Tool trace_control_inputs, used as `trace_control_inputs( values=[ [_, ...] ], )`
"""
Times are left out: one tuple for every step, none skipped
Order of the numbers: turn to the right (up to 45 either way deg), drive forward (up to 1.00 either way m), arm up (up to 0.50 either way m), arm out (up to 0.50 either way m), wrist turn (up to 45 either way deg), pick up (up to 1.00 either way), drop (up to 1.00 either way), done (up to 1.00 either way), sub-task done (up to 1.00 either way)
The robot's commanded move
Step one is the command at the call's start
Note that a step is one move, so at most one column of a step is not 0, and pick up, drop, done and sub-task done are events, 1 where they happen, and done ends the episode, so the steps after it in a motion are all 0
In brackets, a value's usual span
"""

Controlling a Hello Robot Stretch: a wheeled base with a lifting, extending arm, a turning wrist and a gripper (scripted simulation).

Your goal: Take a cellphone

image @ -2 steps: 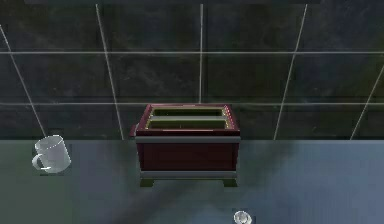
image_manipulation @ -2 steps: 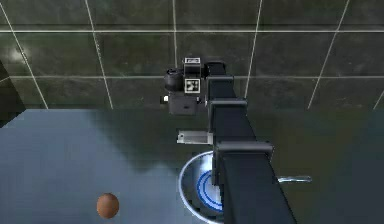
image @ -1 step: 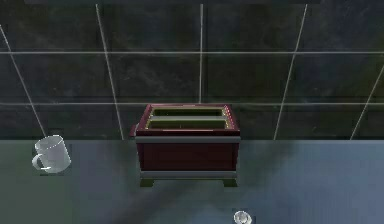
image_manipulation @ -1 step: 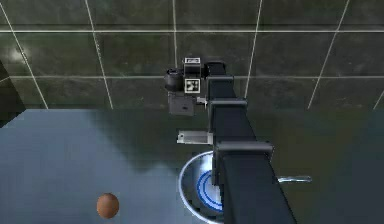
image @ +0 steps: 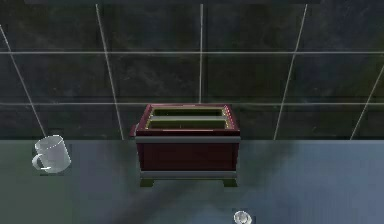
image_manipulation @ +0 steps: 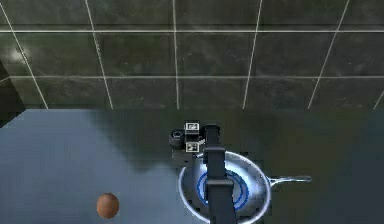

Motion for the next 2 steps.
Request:
trace_control_inputs(
  values=[
    [0.0, 0.0, 0.0, 0.0, 0.0, 1.0, 0.0, 0.0, 0.0],
    [0.0, 0.0, 0.1, 0.0, 0.0, 0.0, 0.0, 0.0, 0.0]
  ],
)
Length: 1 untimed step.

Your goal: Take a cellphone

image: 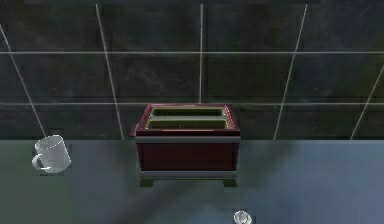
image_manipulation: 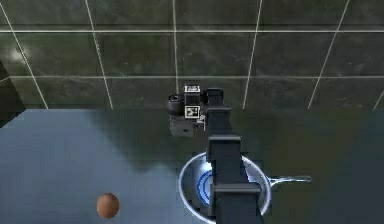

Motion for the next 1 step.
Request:
trace_control_inputs(
  values=[
    [0.0, 0.0, 0.0, 0.0, 0.0, 0.0, 0.0, 1.0, 0.0]
  ],
)
